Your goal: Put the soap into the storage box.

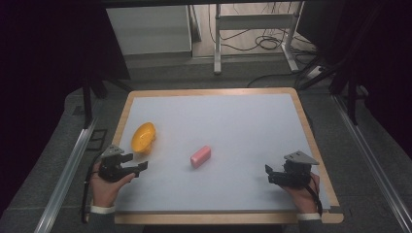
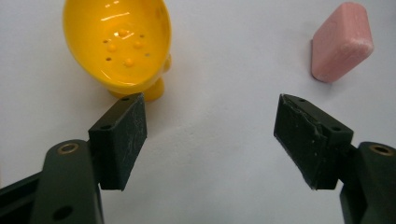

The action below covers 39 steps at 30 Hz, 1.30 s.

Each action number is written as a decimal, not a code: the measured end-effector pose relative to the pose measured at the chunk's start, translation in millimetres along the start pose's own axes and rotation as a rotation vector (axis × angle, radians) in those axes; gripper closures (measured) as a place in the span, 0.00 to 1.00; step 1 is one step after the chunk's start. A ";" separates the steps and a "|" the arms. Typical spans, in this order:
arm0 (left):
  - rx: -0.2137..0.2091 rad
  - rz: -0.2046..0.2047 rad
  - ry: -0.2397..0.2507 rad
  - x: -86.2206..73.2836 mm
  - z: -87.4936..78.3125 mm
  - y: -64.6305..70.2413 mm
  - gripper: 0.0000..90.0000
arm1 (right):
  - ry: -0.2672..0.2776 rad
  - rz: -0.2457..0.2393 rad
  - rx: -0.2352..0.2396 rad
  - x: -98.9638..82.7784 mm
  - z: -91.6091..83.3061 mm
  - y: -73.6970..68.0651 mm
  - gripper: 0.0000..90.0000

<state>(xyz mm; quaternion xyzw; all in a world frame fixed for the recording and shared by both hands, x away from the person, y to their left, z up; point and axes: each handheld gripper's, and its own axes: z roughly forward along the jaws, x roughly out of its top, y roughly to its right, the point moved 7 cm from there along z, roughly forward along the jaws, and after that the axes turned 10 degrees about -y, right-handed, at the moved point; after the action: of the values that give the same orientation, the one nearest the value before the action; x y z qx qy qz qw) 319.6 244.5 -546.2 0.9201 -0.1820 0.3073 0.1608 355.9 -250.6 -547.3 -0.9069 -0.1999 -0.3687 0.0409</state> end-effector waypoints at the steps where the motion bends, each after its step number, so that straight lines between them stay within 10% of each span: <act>1: -0.003 0.002 -0.007 -0.7 1.0 0.1 0.29 | -0.001 0.006 0.001 0.1 -1.7 3.2 0.04; 19: 0.022 0.008 -0.003 1.6 -5.1 2.9 0.28 | 0.030 0.043 0.008 -0.6 -8.0 10.0 0.05; 29: 0.106 0.009 0.047 13.1 -25.3 15.4 0.29 | 0.017 0.017 0.027 -5.4 -6.6 17.7 0.07; 39: 0.078 0.047 0.029 23.6 -33.7 30.9 0.29 | 0.023 0.021 0.027 -5.5 -7.6 19.4 0.07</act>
<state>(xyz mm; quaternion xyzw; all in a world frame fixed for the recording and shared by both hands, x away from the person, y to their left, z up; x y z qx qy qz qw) 306.7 225.4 -500.2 0.9166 -0.1892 0.3310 0.1201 355.0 -271.9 -544.1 -0.9041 -0.1948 -0.3758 0.0593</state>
